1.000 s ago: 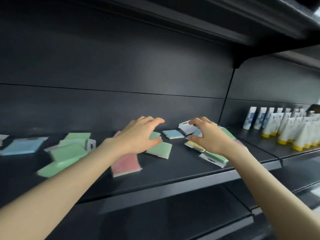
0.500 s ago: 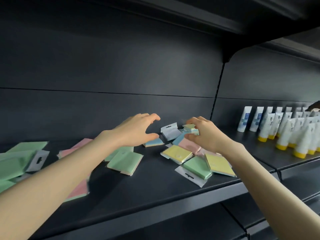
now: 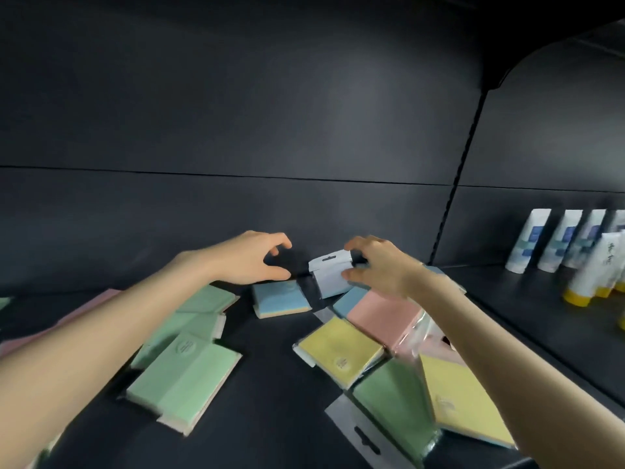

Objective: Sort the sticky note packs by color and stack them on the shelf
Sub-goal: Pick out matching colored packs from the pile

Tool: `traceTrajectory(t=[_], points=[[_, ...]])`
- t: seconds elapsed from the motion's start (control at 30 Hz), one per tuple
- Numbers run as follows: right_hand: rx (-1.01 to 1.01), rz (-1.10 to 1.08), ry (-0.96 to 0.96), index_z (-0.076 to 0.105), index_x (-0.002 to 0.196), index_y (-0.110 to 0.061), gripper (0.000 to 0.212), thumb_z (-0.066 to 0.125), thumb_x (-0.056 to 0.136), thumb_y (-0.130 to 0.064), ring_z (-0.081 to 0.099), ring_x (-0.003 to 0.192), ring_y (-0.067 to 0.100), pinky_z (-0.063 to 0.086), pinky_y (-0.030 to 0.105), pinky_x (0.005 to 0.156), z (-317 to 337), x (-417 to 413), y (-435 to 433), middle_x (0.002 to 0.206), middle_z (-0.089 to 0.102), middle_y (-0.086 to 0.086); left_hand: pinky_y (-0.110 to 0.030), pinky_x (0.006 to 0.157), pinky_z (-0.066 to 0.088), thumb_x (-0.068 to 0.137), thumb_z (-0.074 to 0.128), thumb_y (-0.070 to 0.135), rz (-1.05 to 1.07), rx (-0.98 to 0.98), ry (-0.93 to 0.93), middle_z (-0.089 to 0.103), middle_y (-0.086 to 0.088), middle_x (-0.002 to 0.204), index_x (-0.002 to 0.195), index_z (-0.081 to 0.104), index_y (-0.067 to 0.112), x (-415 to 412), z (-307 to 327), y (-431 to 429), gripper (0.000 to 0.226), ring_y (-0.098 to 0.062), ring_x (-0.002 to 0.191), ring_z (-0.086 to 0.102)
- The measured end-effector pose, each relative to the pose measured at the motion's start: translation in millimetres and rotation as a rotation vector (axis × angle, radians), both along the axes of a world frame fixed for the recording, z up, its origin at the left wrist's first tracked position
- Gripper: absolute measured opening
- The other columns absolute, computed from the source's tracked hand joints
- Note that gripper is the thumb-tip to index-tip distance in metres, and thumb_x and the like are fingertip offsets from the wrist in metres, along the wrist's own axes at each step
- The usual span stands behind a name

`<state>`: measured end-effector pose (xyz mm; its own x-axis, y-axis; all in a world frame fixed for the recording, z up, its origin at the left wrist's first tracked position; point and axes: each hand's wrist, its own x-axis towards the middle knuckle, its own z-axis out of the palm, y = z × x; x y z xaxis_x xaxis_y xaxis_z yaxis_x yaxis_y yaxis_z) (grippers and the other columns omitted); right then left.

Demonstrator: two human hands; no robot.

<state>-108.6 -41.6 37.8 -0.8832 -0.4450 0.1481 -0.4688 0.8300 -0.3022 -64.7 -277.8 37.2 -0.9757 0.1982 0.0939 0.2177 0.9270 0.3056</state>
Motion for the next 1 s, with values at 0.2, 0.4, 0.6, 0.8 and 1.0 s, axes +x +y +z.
traceTrajectory(t=[0.2,0.4,0.6,0.8,1.0], points=[[0.036,0.073,-0.065,0.045,0.133,-0.019,0.053,0.064,0.085,-0.033,0.046,0.102,0.017,0.034,0.025,0.079,-6,-45,1,0.125,0.048,0.004,-0.032,0.098,0.041,0.086,0.062,0.044,0.034,0.015,-0.043,0.053,0.002,0.127,0.132,0.045,0.026,-33,-19,15,0.052,-0.014,0.114,0.049],[0.069,0.142,-0.092,0.052,0.125,-0.014,0.051,0.070,0.081,-0.031,0.054,0.108,0.023,0.044,0.031,0.090,-10,-83,20,0.114,0.060,0.007,-0.032,0.097,0.043,0.082,0.065,0.050,0.093,0.092,-0.051,0.053,0.000,0.124,0.128,0.049,0.019,-65,-35,51,0.057,-0.016,0.113,0.051],[0.063,0.208,-0.169,0.053,0.128,-0.019,0.057,0.068,0.081,-0.047,0.051,0.114,0.015,0.039,0.021,0.093,-13,-104,46,0.124,0.055,-0.001,-0.031,0.087,0.044,0.078,0.056,0.068,0.194,0.046,-0.099,0.051,0.000,0.110,0.122,0.049,0.013,-83,-43,85,0.070,-0.017,0.099,0.050],[0.117,0.253,-0.183,0.051,0.131,-0.025,0.061,0.062,0.080,-0.056,0.030,0.128,0.015,0.029,0.033,0.109,-25,-119,58,0.132,0.043,-0.010,-0.030,0.074,0.043,0.072,0.070,0.059,0.320,0.192,-0.083,0.054,0.001,0.102,0.116,0.051,0.010,-88,-47,96,0.068,-0.017,0.094,0.052],[0.061,0.295,-0.165,0.056,0.125,-0.027,0.052,0.064,0.080,-0.053,0.029,0.128,0.013,0.026,0.035,0.112,-32,-124,65,0.125,0.043,-0.017,-0.026,0.051,0.030,0.063,0.078,0.059,0.491,0.313,-0.146,0.044,0.007,0.076,0.085,0.049,0.013,-92,-53,102,0.058,-0.010,0.067,0.044]])
